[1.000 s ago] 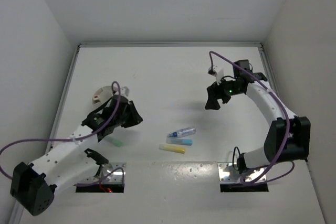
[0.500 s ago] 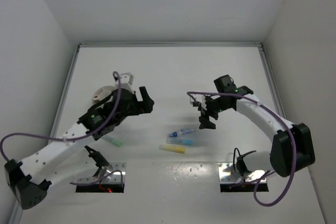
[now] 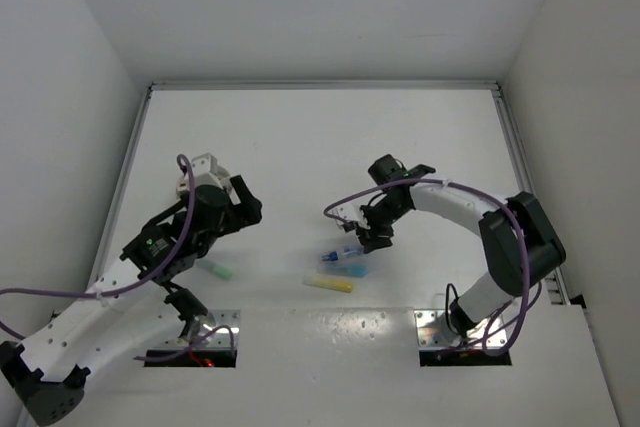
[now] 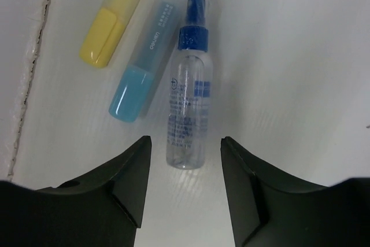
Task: Sort the stationery into containers
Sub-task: Pick up the stationery from the center of the board.
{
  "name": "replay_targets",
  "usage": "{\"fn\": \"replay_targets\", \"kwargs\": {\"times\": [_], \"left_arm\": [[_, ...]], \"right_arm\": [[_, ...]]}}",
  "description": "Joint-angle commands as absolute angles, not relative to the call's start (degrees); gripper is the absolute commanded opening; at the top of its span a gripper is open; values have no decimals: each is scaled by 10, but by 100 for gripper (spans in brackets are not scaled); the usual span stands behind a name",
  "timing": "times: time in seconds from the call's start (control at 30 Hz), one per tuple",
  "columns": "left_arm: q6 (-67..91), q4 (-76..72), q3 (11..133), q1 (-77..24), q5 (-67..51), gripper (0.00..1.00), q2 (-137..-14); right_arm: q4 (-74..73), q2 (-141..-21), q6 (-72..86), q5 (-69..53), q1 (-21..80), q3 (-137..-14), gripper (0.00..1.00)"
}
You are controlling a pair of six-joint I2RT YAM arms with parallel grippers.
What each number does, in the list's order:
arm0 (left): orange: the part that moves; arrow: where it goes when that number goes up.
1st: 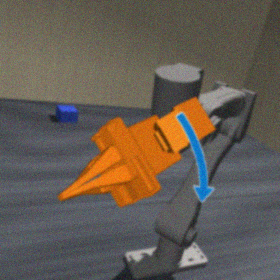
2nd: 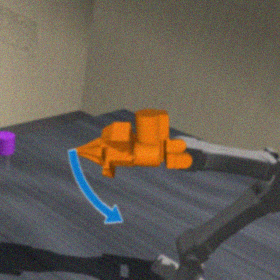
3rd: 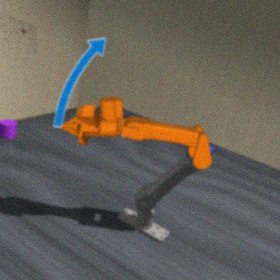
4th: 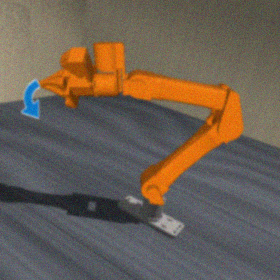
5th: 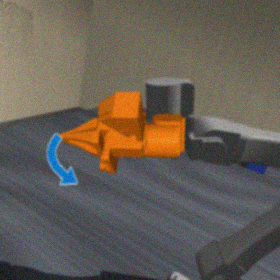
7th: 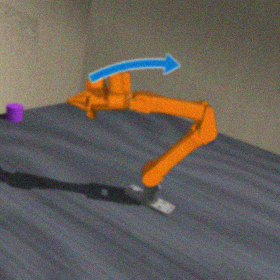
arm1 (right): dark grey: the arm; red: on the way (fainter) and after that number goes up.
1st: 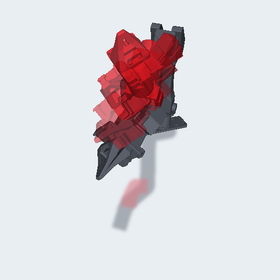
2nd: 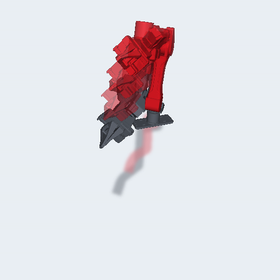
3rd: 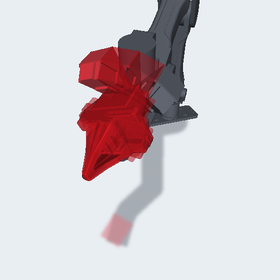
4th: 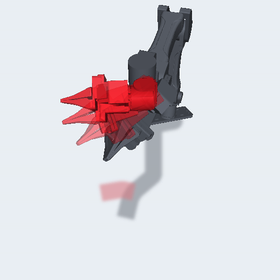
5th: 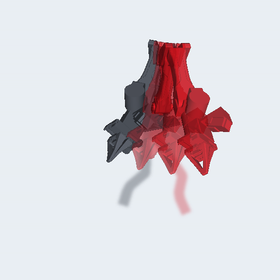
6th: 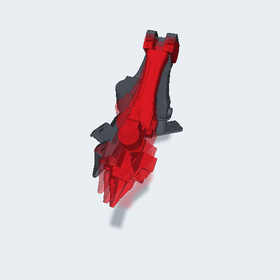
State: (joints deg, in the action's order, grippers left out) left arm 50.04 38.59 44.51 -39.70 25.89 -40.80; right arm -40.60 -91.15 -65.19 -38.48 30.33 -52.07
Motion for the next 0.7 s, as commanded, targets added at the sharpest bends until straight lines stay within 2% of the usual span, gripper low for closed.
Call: {"fn": "replay_targets", "kwargs": {"times": [0.0,0.2,0.47,0.67], "left_arm": [[500,393,449,-389,275,88,-384],[511,418,449,-389,320,88,-342],[512,448,460,-389,337,88,-307],[512,460,460,-389,337,88,-285]], "right_arm": [[-383,-927,-688,-380,325,-516,52],[-344,-952,-636,-335,362,-516,47],[-287,-982,-556,-272,401,-515,49],[-251,-994,-521,-172,448,-521,49]]}}
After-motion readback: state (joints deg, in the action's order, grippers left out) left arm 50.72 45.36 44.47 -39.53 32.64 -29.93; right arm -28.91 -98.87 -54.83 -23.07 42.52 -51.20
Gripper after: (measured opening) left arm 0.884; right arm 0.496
